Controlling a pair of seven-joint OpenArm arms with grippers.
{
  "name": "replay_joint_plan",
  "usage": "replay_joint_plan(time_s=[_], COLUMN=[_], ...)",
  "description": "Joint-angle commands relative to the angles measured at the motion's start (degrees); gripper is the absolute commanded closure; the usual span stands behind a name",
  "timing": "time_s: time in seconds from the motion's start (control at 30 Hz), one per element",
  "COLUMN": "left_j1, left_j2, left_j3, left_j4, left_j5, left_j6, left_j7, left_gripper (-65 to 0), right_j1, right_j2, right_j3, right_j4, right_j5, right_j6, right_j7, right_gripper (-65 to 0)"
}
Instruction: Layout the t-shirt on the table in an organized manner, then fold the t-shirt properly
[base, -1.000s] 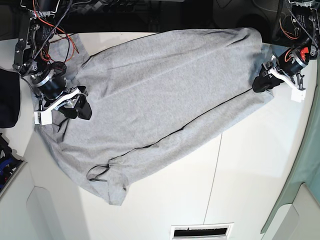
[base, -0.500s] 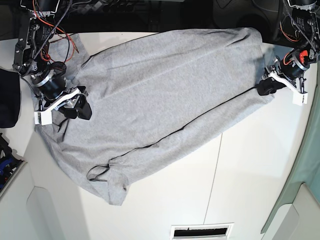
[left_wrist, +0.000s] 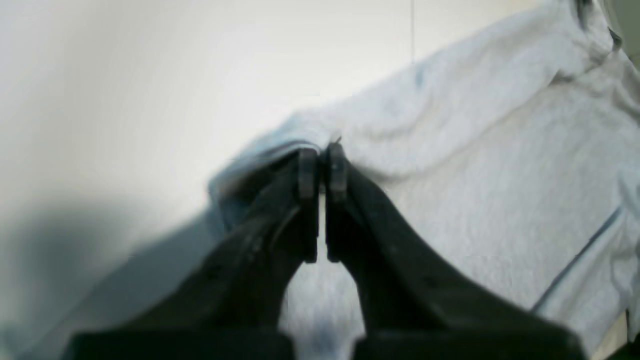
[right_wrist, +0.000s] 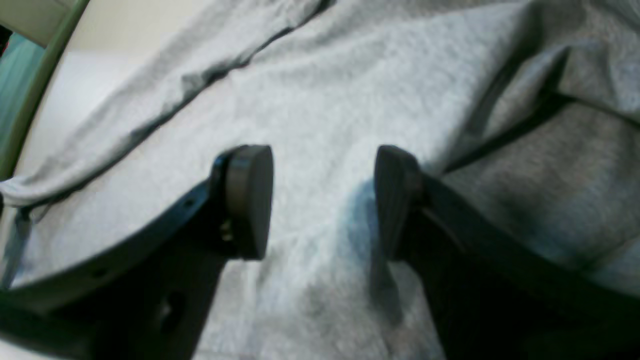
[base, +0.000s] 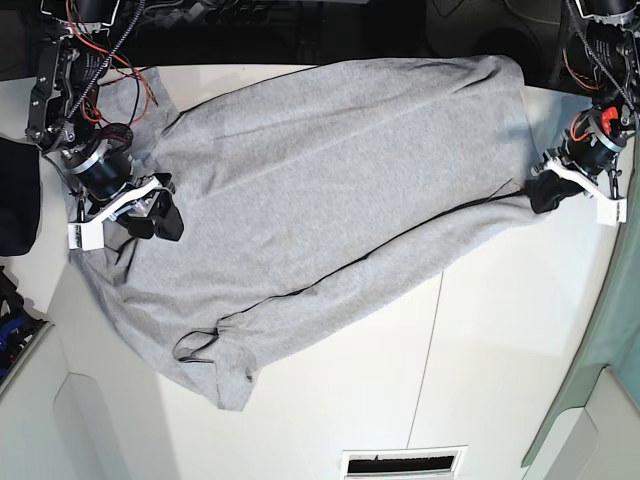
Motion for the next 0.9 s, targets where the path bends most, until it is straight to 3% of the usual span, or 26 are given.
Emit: replay_joint_plan(time_s=[0.0, 0.33, 0.57, 0.73, 0.87], left_j1=[-2.3, -14.9, -13.2, -11.4, -10.1], left_j2=[-1.0, -2.4, -3.6, -3.7, -3.7], left_j3=[-0.2, 1.5, 5.8, 5.7, 5.7], left_j4=[1.3, 0.3, 0.1, 0.1, 0.1], left_j5=[-0.2, 8.2, 8.3, 8.2, 7.8], left_j6=[-0.9, -0.8, -0.8, -0.7, -0.7], left_j7=[-1.4, -1.8, 0.2, 0.2, 1.3], left_gripper=[0.0, 0.0, 0.0, 0.0, 0.0], right_j1=[0.9, 2.5, 8.5, 16.5, 22.4], right_j2=[0.5, 0.5, 0.4, 0.5, 0.4], right_j3=[0.2, 0.2, 0.1, -0.5, -1.1], right_j4=[1.0, 1.0, 0.3, -6.1, -14.8], right_j5=[1.0, 1.0, -0.5, -2.8, -6.0], right_j6=[0.2, -0.2, -1.4, -2.8, -2.8], right_j7=[1.9, 4.2, 4.8, 6.8, 12.1], right_gripper=[-32.3, -32.3, -32.3, -32.3, -32.3])
